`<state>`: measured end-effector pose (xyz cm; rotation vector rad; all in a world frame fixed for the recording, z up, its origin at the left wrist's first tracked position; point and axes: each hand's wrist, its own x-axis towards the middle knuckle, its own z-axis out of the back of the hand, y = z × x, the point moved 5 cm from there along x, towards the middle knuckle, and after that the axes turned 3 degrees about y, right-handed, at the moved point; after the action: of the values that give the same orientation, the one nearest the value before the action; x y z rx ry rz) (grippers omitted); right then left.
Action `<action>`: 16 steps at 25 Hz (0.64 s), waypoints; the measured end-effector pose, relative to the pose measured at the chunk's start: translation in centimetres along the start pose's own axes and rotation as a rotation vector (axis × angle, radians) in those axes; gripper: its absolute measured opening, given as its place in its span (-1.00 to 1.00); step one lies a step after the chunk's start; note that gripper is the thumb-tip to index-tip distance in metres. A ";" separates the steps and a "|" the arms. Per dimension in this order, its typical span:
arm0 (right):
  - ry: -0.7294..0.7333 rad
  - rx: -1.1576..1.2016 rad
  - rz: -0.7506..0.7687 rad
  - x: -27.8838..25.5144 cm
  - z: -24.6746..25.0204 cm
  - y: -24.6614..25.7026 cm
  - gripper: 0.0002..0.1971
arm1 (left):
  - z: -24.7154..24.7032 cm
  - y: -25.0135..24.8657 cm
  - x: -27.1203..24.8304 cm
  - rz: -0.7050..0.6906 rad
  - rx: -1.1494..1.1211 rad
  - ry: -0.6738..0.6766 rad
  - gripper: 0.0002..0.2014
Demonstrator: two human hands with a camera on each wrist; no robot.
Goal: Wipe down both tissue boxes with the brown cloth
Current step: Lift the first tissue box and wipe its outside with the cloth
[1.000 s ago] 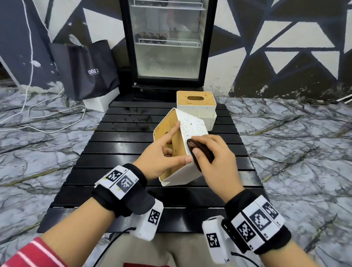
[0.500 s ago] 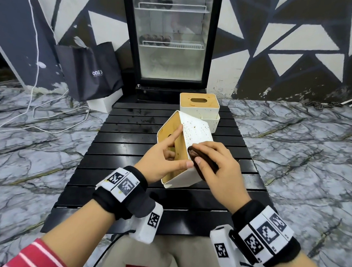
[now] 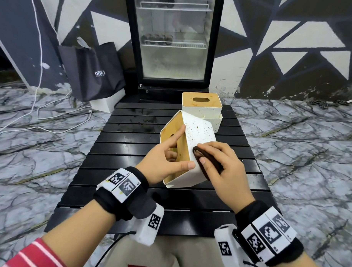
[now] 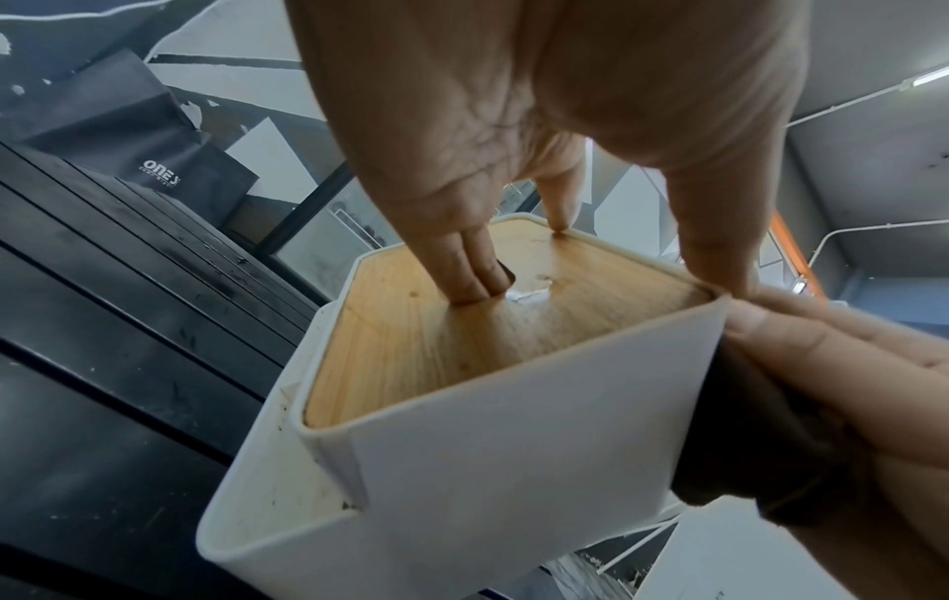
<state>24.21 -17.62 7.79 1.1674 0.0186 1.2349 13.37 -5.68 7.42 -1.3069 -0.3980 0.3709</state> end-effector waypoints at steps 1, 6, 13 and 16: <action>-0.006 0.002 -0.036 0.3 0.2 -0.4 -0.68 | -0.1 0.1 0.1 0.002 0.002 0.000 0.00; -0.028 -0.003 -0.046 1.1 -0.8 0.9 -0.71 | 0.0 -0.1 0.2 0.001 0.025 0.000 -0.08; -0.038 -0.046 0.008 -0.8 0.1 -0.1 -0.67 | -0.1 0.3 -0.1 -0.002 0.027 0.008 -0.06; -0.065 -0.074 -0.051 -0.2 -0.1 -0.5 -0.70 | -0.2 0.6 0.1 0.010 0.065 0.006 -0.14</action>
<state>24.42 -17.68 7.33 1.1351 -0.0452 1.1429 13.50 -5.64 6.80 -1.2466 -0.3719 0.3853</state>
